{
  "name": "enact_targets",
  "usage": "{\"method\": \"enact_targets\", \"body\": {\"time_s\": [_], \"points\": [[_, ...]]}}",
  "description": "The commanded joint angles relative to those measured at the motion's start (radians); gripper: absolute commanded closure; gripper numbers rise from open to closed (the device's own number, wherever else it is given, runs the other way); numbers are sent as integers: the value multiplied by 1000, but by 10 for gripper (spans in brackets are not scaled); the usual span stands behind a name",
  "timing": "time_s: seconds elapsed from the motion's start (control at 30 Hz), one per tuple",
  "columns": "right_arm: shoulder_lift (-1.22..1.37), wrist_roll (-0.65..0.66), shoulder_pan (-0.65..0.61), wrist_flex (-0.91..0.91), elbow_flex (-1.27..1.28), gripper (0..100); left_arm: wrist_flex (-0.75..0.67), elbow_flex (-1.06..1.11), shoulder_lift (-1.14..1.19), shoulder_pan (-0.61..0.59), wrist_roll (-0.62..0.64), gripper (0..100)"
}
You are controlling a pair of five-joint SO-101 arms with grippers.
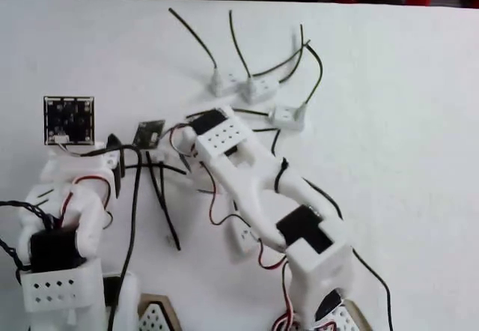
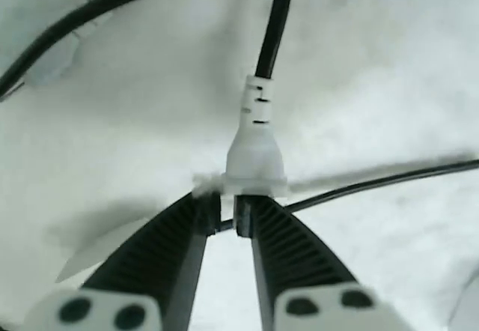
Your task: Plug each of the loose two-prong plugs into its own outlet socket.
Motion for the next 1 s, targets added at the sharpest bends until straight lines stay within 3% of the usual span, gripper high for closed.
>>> {"method": "enact_targets", "body": {"time_s": [0.0, 0.17, 0.23, 0.73, 0.97], "points": [[-88, 3, -2, 64, -8, 965, -18, -5, -12, -10, 9, 884], [-94, -118, -36, 94, -9, 768, -18, -5, -12, -10, 9, 884], [-91, -135, -45, 94, -9, 733, -18, -5, -12, -10, 9, 884], [-90, -133, -101, -217, 229, 735, -18, -5, -12, -10, 9, 884], [-88, -133, -102, -384, 299, 847, -18, -5, -12, -10, 9, 884]]}}
